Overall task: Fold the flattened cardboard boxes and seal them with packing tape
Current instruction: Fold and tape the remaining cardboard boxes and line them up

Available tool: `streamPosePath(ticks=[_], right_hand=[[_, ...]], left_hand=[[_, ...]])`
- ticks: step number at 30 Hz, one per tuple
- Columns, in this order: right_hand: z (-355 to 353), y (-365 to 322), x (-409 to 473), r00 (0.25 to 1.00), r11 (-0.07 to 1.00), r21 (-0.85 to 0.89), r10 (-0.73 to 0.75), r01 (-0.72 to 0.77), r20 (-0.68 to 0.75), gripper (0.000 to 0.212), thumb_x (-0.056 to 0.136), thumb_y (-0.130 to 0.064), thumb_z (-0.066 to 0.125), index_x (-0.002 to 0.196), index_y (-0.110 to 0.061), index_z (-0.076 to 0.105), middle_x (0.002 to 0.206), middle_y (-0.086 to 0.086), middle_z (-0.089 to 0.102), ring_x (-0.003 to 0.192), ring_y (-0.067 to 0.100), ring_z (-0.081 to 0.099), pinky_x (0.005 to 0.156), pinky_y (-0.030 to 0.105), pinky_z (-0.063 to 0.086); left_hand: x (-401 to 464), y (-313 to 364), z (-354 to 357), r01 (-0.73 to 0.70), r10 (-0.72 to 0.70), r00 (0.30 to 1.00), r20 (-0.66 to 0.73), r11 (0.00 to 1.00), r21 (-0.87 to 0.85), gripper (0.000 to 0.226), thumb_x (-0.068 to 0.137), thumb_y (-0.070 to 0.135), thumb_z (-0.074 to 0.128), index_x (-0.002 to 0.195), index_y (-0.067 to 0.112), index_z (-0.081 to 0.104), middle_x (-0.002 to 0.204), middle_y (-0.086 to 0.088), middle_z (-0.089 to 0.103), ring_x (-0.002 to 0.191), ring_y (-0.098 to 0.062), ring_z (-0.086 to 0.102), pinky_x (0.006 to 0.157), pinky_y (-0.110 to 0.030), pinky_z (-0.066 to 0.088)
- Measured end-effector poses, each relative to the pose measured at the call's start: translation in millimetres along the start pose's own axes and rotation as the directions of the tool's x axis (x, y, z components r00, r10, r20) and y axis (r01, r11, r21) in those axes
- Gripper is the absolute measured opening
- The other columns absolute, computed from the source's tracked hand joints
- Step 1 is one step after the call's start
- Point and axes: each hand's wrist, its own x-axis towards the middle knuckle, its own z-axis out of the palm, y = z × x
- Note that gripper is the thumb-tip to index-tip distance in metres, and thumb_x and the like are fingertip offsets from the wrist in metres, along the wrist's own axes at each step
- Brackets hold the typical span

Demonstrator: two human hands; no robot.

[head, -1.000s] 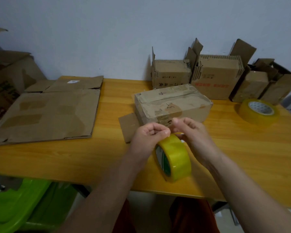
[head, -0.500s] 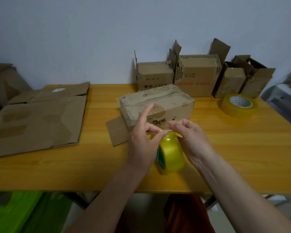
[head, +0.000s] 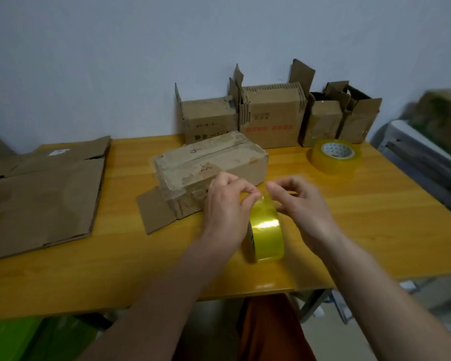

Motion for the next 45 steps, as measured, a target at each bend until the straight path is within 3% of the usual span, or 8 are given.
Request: streamPosePath(ticks=[3, 8, 15, 24, 28, 32, 39, 45], right_hand=[[-24, 2, -6, 0.995, 0.966, -0.238, 0.103, -0.097, 0.014, 0.06, 0.077, -0.045, 0.073, 0.126, -0.026, 0.044, 0.099, -0.001, 0.059, 0.094, 0.017, 0.062, 0.084, 0.04, 0.053], [-43, 16, -13, 0.986, 0.877, -0.479, 0.055, 0.028, 0.158, 0.031, 0.08, -0.028, 0.075, 0.067, -0.014, 0.051, 0.062, 0.001, 0.049, 0.06, 0.017, 0.047, 0.062, 0.037, 0.038], [-36, 18, -9, 0.988, 0.256, -0.955, -0.004, 0.152, 0.156, 0.02, 0.092, -0.036, 0.059, 0.09, -0.017, 0.051, 0.107, 0.005, 0.06, 0.105, 0.026, 0.054, 0.07, 0.03, 0.035], [-19, 12, -1, 0.986, -0.096, -0.983, 0.064, 0.159, 0.153, 0.033, 0.094, -0.031, 0.055, 0.123, -0.015, 0.051, 0.126, 0.006, 0.052, 0.12, 0.026, 0.045, 0.091, 0.032, 0.04], [11, -8, 0, 0.984, 0.413, -0.893, -0.051, 0.179, 0.173, 0.056, 0.093, -0.044, 0.054, 0.14, -0.018, 0.04, 0.139, 0.002, 0.044, 0.128, 0.02, 0.041, 0.101, 0.032, 0.039], [58, -2, 19, 0.968, 0.932, -0.361, 0.069, 0.024, 0.242, 0.069, 0.091, -0.046, 0.056, 0.149, -0.022, 0.027, 0.151, 0.001, 0.035, 0.135, 0.019, 0.038, 0.109, 0.037, 0.037], [108, 7, 48, 0.966, 0.994, -0.036, 0.111, -0.105, 0.235, 0.109, 0.064, -0.089, 0.046, 0.15, -0.024, 0.026, 0.153, -0.003, 0.032, 0.14, 0.017, 0.032, 0.115, 0.047, 0.028], [108, -13, 61, 0.927, 0.982, -0.095, 0.186, -0.164, 0.325, 0.06, 0.096, -0.054, 0.041, 0.142, -0.016, 0.041, 0.141, 0.006, 0.05, 0.121, 0.021, 0.052, 0.108, 0.037, 0.036]], left_hand=[[8, 11, 15, 0.099, -0.098, 0.995, 0.016, 0.987, -0.129, 0.003, 0.086, 0.018, 0.07, 0.083, 0.019, 0.071, 0.093, 0.005, 0.054, 0.081, 0.0, 0.052, 0.075, -0.017, 0.047], [14, 16, 35, 0.168, -0.161, 0.986, 0.05, 0.949, -0.266, 0.008, 0.09, 0.02, 0.066, 0.087, 0.018, 0.074, 0.098, 0.007, 0.057, 0.09, -0.002, 0.054, 0.086, -0.023, 0.048], [7, -6, 21, 0.085, -0.103, 0.994, 0.046, 0.954, 0.287, 0.05, 0.1, 0.026, 0.045, 0.149, 0.018, 0.034, 0.14, -0.001, 0.041, 0.125, -0.017, 0.041, 0.099, -0.031, 0.039], [94, -72, -64, 0.031, -0.283, 0.91, 0.302, 0.774, 0.632, 0.047, 0.104, 0.042, 0.022, 0.135, 0.021, 0.051, 0.149, -0.007, 0.041, 0.135, -0.029, 0.036, 0.111, -0.045, 0.031], [106, -98, -81, 0.04, -0.363, 0.864, 0.35, 0.74, 0.671, 0.06, 0.1, 0.058, 0.014, 0.143, 0.027, 0.041, 0.153, -0.01, 0.035, 0.14, -0.031, 0.031, 0.112, -0.049, 0.03], [112, -112, -95, 0.03, -0.396, 0.827, 0.4, 0.74, 0.672, 0.067, 0.091, 0.072, 0.01, 0.142, 0.038, 0.035, 0.158, -0.009, 0.025, 0.144, -0.038, 0.017, 0.114, -0.059, 0.019], [81, -116, -128, 0.14, -0.432, 0.787, 0.442, 0.821, 0.553, 0.054, 0.09, 0.071, 0.026, 0.134, 0.045, 0.044, 0.135, -0.006, 0.028, 0.132, -0.032, 0.032, 0.11, -0.045, 0.029], [36, -92, -174, 0.137, -0.545, 0.664, 0.512, 0.762, 0.633, 0.079, 0.074, 0.081, 0.031, 0.143, 0.043, 0.039, 0.144, -0.005, 0.032, 0.133, -0.029, 0.036, 0.111, -0.045, 0.033]])
